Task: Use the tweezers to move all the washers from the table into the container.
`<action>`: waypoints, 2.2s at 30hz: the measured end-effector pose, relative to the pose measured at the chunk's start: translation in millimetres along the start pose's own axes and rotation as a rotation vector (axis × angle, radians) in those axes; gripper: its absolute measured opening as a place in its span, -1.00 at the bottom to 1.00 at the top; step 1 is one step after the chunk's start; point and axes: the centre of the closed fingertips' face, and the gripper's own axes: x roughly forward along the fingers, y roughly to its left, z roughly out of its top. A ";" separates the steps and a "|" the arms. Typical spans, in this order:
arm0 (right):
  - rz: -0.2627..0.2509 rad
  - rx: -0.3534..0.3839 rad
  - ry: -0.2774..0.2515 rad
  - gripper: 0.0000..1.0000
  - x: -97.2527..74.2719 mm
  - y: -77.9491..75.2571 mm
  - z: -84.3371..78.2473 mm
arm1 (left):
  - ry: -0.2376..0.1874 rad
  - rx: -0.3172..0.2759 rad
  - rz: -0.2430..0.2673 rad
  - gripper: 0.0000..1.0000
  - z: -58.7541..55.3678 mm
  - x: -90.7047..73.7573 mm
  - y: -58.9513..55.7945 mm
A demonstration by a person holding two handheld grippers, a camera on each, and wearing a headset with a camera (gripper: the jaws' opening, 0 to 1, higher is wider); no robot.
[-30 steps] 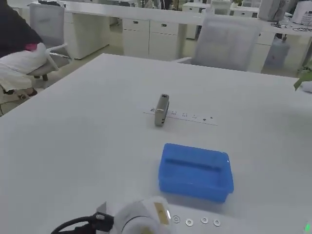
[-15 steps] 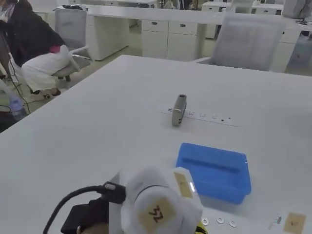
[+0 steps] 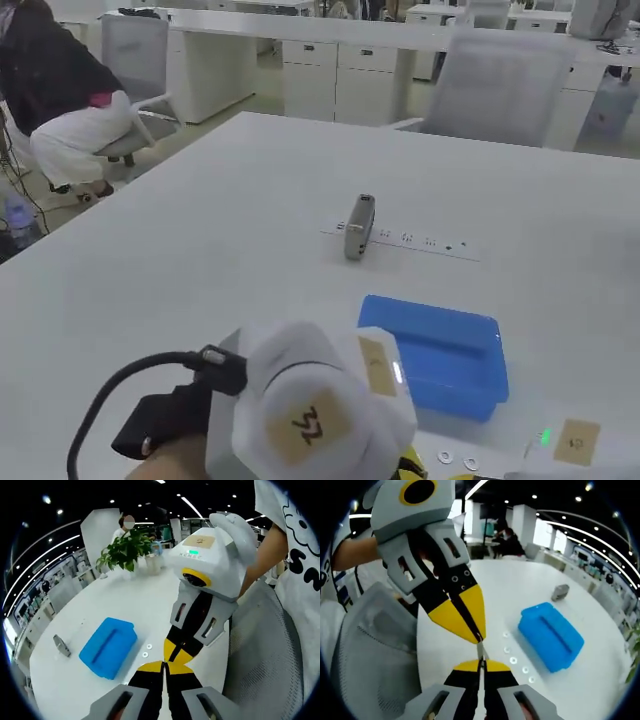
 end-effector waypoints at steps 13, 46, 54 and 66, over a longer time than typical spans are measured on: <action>0.043 -0.021 -0.006 -0.76 6.8 3.5 0.3 | 0.011 0.016 -0.014 -1.00 -0.6 -1.4 -2.4; 0.167 -0.216 0.036 -0.93 40.3 24.5 3.8 | 0.013 0.089 -0.033 -1.00 -24.5 -12.8 -5.9; 0.152 -0.184 0.038 -0.96 39.3 22.4 5.8 | -0.096 -0.155 0.111 -0.82 -23.0 -22.8 7.6; 0.089 -0.061 -0.023 -0.97 27.0 -5.7 36.7 | -0.213 -0.451 0.418 -0.22 -34.9 -72.3 31.0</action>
